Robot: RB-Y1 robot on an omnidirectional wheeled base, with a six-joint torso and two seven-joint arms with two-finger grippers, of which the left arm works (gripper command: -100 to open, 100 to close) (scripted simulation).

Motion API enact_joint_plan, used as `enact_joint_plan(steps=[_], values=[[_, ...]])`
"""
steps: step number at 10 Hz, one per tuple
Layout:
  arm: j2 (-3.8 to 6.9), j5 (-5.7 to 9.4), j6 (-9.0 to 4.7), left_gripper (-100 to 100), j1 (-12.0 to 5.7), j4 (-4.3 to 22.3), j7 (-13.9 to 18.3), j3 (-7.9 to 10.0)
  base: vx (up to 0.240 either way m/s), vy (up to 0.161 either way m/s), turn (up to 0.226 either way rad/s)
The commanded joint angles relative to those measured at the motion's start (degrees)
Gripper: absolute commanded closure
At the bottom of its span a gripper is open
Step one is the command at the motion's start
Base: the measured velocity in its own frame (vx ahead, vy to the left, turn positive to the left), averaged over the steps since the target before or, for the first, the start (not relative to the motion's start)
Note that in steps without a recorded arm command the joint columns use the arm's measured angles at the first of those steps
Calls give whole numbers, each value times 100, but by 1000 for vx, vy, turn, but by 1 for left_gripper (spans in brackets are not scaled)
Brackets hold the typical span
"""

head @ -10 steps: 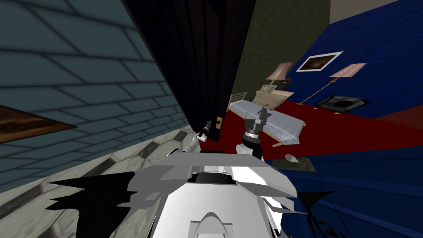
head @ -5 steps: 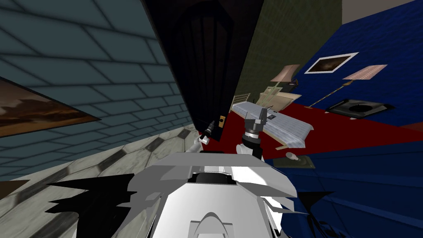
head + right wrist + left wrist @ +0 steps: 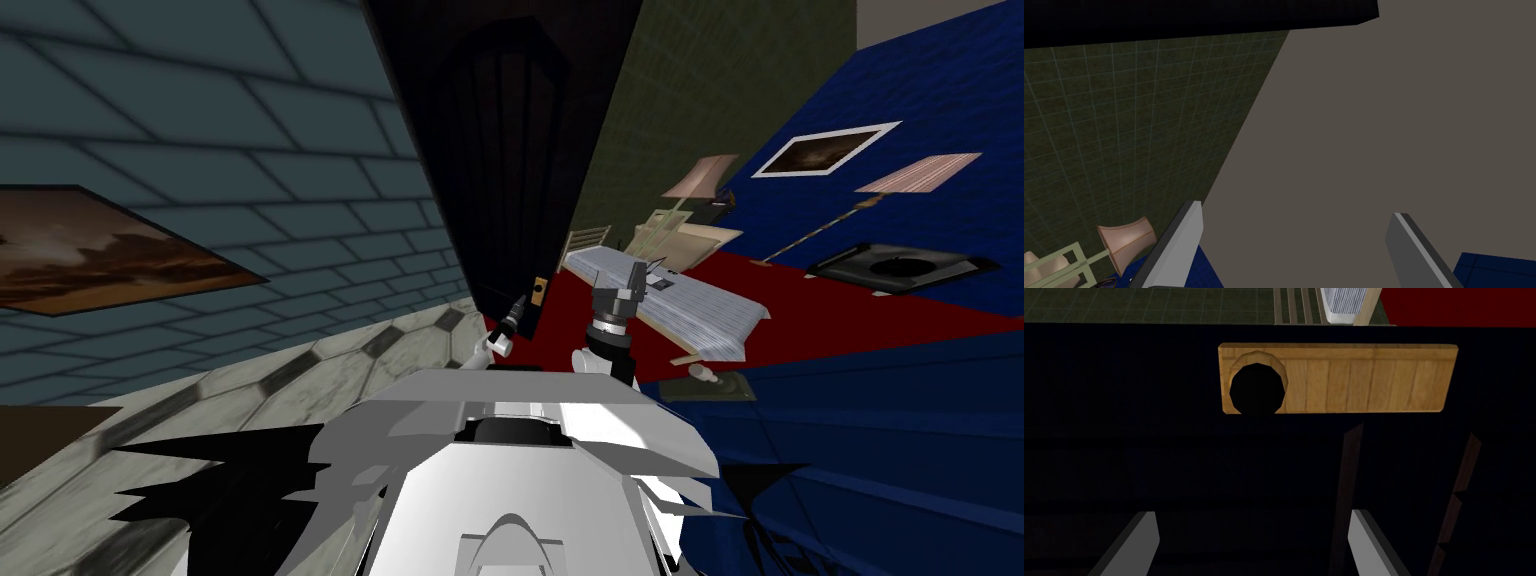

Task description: Push the door open

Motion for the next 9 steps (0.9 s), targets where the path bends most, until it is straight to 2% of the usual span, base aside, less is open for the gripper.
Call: enact_joint_plan(steps=[1, 3, 4, 5, 8, 9], values=[[164, -12, 13, -100, -28, 23, -7, 31, 86, -30, -18], [248, -33, 34, -100, -73, 62, -18, 81, 219, -114, -9], [221, -44, 46, -100, -98, 83, -24, 109, 244, -156, -13], [144, -54, 57, -100, -122, 104, -29, 136, 221, -169, -17], [-188, -75, 78, -100, -169, 144, -41, 188, 134, -146, -12], [-136, -78, 77, -100, -145, 124, -58, 183, 30, -50, 3]])
